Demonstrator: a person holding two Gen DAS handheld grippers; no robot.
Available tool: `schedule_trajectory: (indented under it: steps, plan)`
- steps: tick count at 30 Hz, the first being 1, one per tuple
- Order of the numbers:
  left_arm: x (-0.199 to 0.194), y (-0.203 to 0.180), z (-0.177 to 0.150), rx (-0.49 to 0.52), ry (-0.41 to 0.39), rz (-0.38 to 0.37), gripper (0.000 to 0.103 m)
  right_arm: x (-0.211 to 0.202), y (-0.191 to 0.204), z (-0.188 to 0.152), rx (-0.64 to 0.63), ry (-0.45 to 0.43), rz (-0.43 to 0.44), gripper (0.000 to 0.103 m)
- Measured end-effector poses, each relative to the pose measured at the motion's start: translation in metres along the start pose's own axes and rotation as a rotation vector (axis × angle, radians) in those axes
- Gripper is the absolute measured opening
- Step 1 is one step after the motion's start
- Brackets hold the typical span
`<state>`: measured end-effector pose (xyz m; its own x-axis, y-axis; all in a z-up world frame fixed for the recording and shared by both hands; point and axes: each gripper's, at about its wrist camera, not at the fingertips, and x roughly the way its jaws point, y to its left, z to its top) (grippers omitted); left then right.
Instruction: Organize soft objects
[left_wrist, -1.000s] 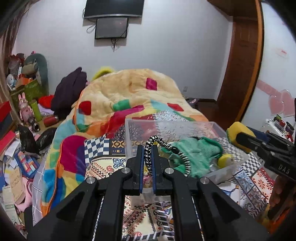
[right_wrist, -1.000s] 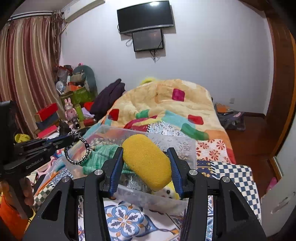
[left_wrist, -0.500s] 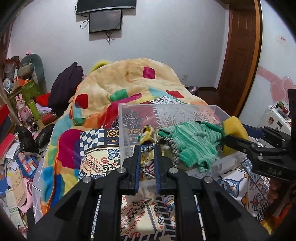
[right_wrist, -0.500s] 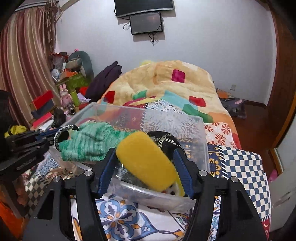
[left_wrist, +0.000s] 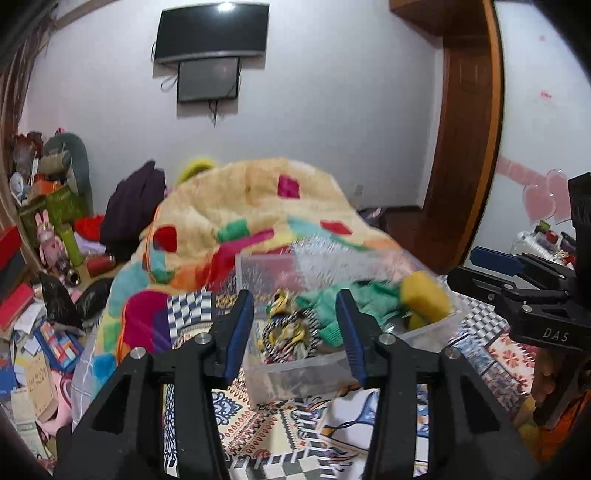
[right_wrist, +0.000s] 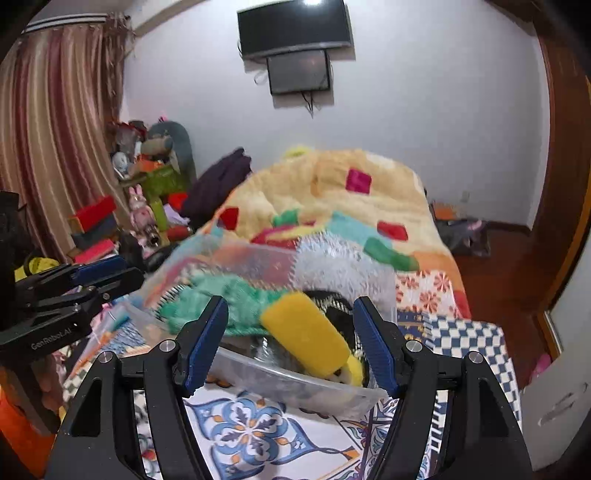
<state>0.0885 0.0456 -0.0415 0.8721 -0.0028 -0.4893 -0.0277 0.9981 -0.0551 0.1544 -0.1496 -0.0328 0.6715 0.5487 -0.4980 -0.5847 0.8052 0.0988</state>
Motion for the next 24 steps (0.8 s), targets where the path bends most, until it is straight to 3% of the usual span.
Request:
schedule_trajectory:
  steps: [3,7,11,14,17,24]
  plan:
    - [-0.019,-0.007,0.006,0.016,-0.056,-0.014,0.053,-0.019,0.008,0.007,-0.021,-0.051,0.014,0.067]
    - [-0.040,-0.017,0.013,0.041,-0.113,-0.031,0.061,-0.046,0.017,0.013,-0.040,-0.148,0.008,0.086]
    - [-0.056,-0.025,0.017,0.055,-0.157,-0.048,0.070,-0.062,0.021,0.016,-0.046,-0.198,0.008,0.086]
    - [-0.067,-0.029,0.019,0.054,-0.182,-0.066,0.079,-0.070,0.022,0.015,-0.044,-0.224,-0.007,0.091]
    - [-0.077,-0.032,0.018,0.053,-0.206,-0.068,0.092,-0.076,0.021,0.011,-0.030,-0.251,-0.011,0.103]
    - [-0.087,-0.032,0.015,0.031,-0.237,-0.082,0.101,-0.075,0.019,0.008,-0.006,-0.253,-0.014,0.103]
